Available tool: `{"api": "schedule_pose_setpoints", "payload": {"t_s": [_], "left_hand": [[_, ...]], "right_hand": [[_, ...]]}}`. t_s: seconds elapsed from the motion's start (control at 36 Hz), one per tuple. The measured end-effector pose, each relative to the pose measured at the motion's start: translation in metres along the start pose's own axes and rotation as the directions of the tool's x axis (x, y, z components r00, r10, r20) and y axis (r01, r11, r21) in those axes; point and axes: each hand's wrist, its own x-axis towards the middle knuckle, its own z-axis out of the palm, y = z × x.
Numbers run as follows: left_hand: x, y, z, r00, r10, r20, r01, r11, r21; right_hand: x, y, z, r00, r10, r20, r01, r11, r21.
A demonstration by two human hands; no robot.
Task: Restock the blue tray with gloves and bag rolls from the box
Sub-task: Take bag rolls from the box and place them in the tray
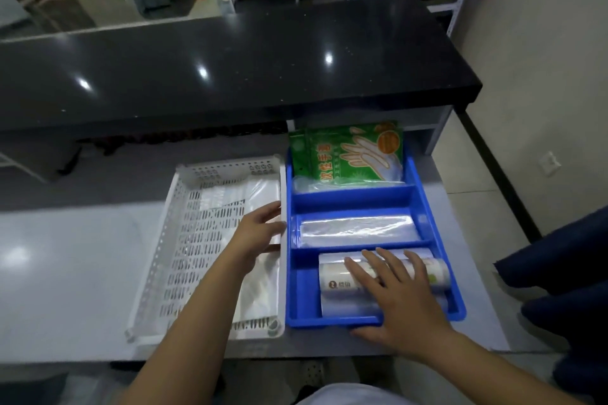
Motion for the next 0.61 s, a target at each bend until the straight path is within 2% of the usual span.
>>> {"api": "schedule_pose_setpoints", "payload": {"t_s": [0.36,0.61], "left_hand": [[0.019,0.004,-0.001,0.998,0.045,0.04,-0.044,0.999,-0.022],[0.024,-0.001,0.007,0.993,0.12,0.008,-0.12,0.992,-0.023]], "right_hand": [[-0.002,-0.007,-0.005,0.998,-0.007,-0.064,0.005,0.999,-0.032],[-0.001,-0.005,0.0,0.998,-0.003,-0.07,0.001,1.0,-0.031]]}}
